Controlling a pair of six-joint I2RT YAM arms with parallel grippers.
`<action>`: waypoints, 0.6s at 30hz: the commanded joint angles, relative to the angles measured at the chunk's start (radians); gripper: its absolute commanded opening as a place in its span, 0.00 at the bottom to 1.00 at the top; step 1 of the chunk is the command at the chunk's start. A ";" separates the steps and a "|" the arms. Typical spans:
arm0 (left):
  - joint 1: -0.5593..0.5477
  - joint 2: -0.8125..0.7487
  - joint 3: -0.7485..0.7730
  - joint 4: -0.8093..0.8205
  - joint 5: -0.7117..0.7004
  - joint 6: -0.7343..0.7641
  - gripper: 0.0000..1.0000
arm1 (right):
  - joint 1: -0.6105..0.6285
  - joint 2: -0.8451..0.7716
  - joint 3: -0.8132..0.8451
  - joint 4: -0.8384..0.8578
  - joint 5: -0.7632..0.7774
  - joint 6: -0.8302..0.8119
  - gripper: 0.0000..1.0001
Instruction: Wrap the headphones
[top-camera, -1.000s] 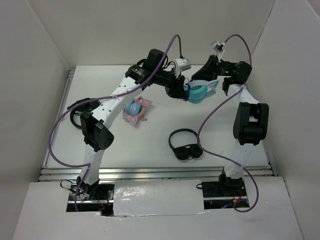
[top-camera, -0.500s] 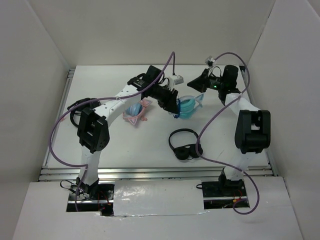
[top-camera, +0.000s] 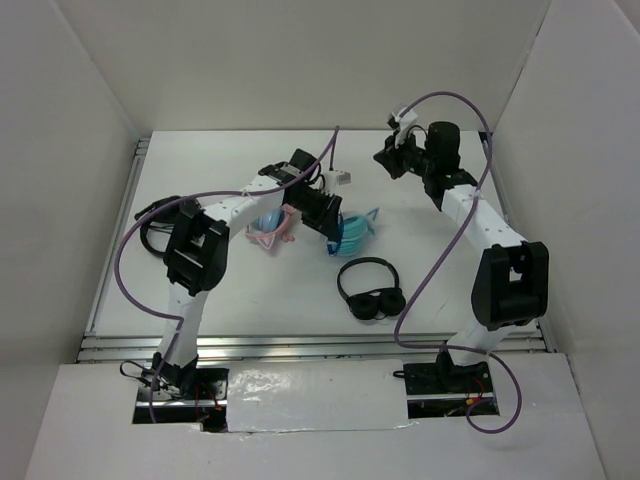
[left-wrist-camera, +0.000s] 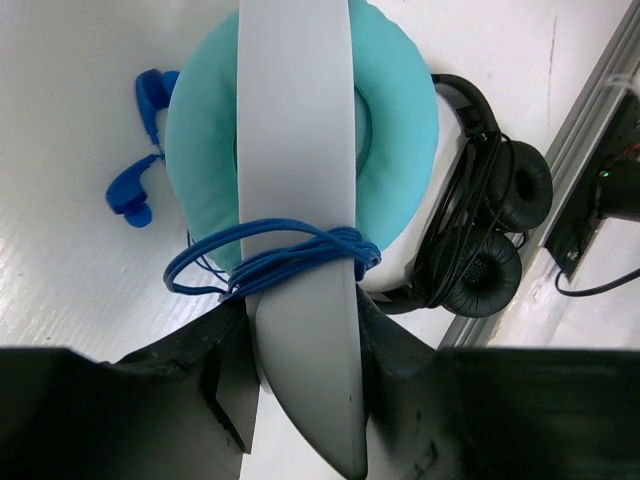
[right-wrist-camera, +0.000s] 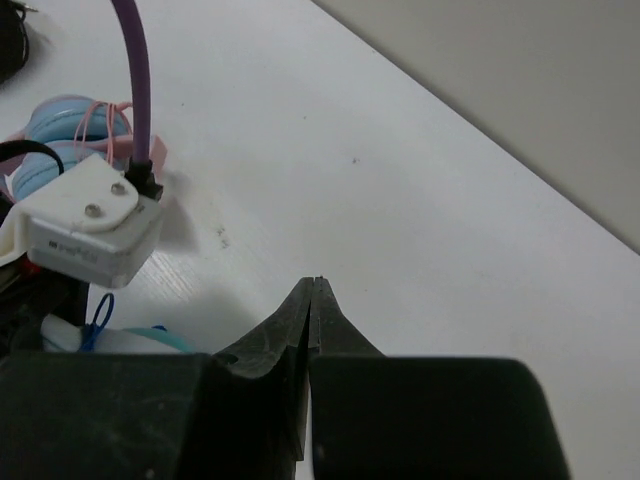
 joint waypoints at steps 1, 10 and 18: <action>0.048 0.000 -0.034 0.052 0.070 -0.033 0.00 | 0.031 -0.047 0.005 -0.032 0.083 0.000 0.00; 0.092 0.025 -0.128 0.142 0.137 -0.091 0.05 | 0.103 -0.138 0.003 -0.047 0.296 0.082 0.26; 0.096 0.030 -0.155 0.144 0.119 -0.119 0.51 | 0.171 -0.216 -0.007 -0.087 0.399 0.096 0.96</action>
